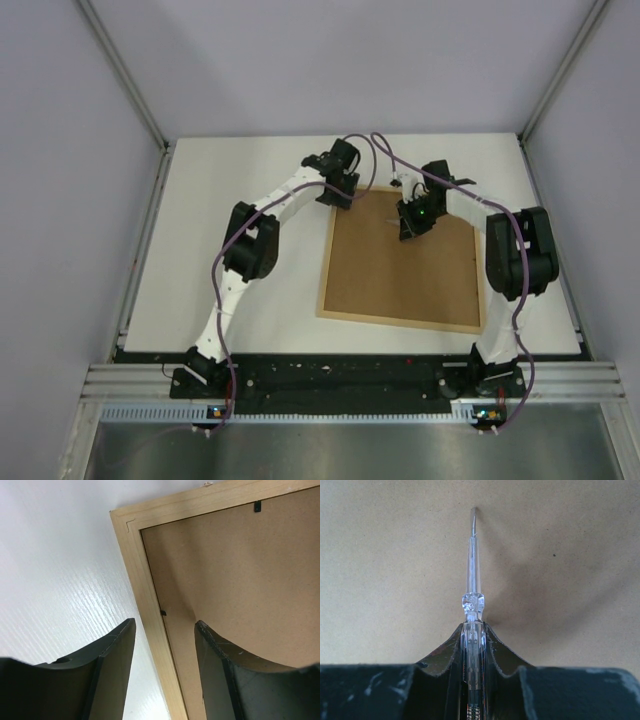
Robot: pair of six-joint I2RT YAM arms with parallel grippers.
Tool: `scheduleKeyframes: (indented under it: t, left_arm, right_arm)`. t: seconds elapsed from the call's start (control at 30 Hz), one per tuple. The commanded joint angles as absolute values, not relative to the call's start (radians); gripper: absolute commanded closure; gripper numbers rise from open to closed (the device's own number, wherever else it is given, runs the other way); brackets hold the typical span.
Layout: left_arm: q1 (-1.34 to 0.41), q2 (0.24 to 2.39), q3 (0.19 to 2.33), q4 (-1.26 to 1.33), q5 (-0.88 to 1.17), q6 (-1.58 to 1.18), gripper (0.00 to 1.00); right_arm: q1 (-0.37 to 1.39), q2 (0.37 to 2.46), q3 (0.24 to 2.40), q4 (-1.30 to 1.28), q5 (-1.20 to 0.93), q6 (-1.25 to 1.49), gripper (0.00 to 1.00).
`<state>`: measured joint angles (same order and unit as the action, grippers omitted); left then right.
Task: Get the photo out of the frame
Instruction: Release the photo frame item from the photo frame.
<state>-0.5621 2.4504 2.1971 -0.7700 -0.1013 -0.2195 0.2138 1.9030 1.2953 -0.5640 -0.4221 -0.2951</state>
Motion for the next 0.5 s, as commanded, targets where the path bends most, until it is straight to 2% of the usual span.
scheduleKeyframes:
  t: [0.0,0.3,0.47]
  left_arm:
    - [-0.563,2.453,2.207,-0.779,-0.149,-0.190,0.44]
    - [-0.555,2.471,2.218,-0.756,-0.150,-0.189,0.51]
    - [-0.549,2.482,2.224,-0.756,-0.143,-0.192,0.60]
  right_arm:
    - [0.218,1.896,1.296,-0.538,-0.453,-0.301,1.00]
    - [0.218,1.891,1.292,-0.538,-0.460,-0.302,1.00]
    - [0.221,1.893,1.292,-0.538,-0.462,-0.302,1.00]
